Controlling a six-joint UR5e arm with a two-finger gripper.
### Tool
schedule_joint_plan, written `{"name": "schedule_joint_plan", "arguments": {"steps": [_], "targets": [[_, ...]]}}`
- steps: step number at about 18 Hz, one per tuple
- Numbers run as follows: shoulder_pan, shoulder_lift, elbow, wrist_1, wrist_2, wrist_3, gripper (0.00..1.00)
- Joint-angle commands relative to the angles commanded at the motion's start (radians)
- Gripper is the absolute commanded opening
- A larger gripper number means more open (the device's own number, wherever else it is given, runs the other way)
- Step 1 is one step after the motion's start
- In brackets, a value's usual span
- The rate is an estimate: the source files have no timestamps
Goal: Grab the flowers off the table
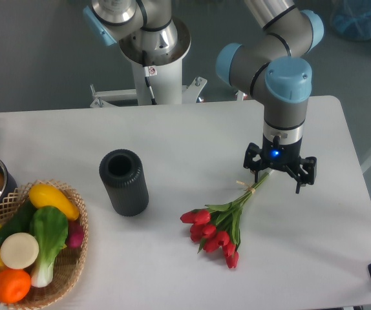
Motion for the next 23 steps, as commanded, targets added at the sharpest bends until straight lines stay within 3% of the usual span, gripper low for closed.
{"name": "schedule_joint_plan", "arguments": {"steps": [13,16,23], "targets": [[-0.003,-0.014,-0.029,0.009,-0.009,-0.005,1.0],[-0.018,-0.029,-0.058,0.054,-0.008,-0.002,1.0],[-0.041,-0.084,-0.048,0.055,-0.003,0.066,1.0]]}}
